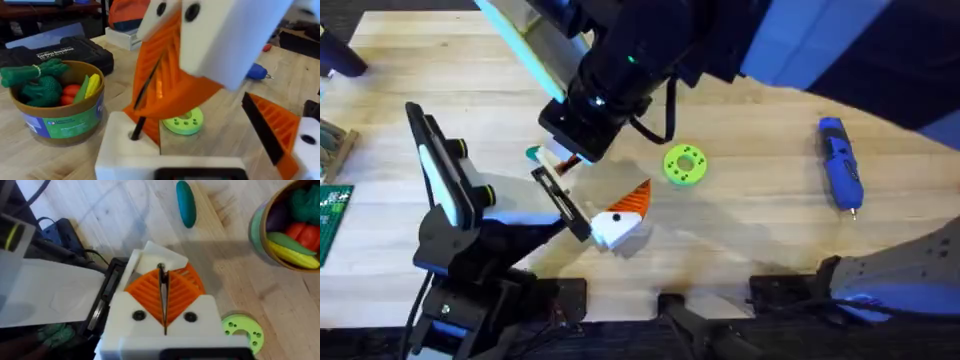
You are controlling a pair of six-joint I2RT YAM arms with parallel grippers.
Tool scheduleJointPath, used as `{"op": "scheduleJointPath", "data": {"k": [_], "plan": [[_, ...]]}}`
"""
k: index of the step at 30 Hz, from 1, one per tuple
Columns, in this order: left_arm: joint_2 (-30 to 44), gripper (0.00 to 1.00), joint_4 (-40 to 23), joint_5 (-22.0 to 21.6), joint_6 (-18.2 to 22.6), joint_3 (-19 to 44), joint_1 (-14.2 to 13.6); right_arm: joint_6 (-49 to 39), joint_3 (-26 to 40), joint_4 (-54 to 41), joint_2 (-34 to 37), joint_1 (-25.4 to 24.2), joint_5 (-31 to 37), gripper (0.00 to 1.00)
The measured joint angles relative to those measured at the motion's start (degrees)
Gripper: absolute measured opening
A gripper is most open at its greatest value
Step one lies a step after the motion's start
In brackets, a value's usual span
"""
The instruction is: Pick up the gripper from the table and insert it into the empty holder that is missing its gripper. Then pick up a screw, insert it into the mounting hole, and use the screwdriver to tighten it. Finally, clean up the table by picking up the vegetable and placing it into the bucket.
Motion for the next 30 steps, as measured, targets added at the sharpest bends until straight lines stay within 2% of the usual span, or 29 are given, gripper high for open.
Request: {"op": "scheduleJointPath", "data": {"k": [30], "plan": [[0.0, 0.985, -0.04, -0.03, -0.03, 0.0, 0.0, 0.0, 0.02, 0.08, 0.23, 0.3, 1.16, 0.007]]}}
